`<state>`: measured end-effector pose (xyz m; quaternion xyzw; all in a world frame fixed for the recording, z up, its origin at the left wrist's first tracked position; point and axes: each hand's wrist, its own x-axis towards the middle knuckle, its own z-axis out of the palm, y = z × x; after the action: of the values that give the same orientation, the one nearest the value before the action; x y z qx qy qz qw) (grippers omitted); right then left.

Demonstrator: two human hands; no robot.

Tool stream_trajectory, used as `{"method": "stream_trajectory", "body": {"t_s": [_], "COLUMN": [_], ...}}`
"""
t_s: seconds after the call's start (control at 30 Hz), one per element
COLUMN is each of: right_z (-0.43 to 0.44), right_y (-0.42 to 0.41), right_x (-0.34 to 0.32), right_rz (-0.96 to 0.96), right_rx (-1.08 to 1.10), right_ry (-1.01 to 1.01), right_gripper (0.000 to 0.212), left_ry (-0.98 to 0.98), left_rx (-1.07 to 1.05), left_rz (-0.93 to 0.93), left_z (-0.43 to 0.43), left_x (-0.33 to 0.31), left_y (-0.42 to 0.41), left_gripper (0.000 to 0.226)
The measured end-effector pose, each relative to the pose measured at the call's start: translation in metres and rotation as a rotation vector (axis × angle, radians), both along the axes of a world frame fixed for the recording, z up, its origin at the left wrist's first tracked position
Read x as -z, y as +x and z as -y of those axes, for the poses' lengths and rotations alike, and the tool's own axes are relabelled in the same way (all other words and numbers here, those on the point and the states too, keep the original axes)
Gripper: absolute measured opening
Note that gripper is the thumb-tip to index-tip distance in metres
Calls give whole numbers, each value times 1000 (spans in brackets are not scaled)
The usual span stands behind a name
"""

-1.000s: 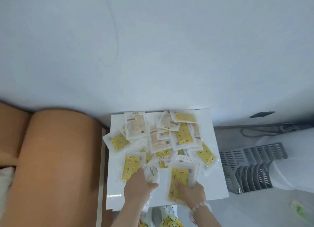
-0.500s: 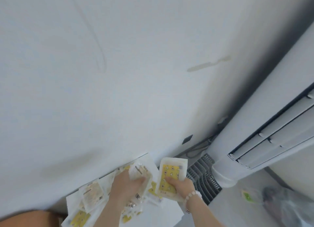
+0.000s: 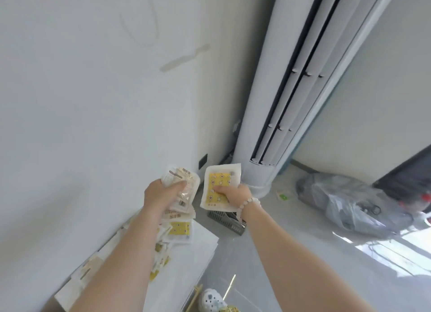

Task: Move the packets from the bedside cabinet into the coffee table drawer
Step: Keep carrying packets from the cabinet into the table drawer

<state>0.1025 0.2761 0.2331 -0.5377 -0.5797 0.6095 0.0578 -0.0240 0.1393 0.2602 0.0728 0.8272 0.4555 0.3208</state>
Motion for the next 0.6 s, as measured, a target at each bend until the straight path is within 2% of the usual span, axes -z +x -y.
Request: {"method": "stream_trajectory", "body": {"t_s": [0.07, 0.27, 0.5, 0.6], "right_z": [-6, -19, -21, -21], "right_y": [21, 82, 165, 199], "right_x": [-7, -17, -17, -18], "right_rz": [-9, -28, -70, -107], "right_rx": [65, 240, 482, 598], "right_ry": [10, 30, 9, -5], "right_gripper": [30, 26, 17, 20], "left_ry": [42, 96, 97, 66], "left_rx": [70, 237, 451, 555], "left_rz": [9, 39, 81, 61], "left_z": [-17, -55, -96, -112], "left_x": [-10, -20, -26, -29], "left_y": [14, 59, 125, 155], "left_gripper": [25, 15, 19, 24]}}
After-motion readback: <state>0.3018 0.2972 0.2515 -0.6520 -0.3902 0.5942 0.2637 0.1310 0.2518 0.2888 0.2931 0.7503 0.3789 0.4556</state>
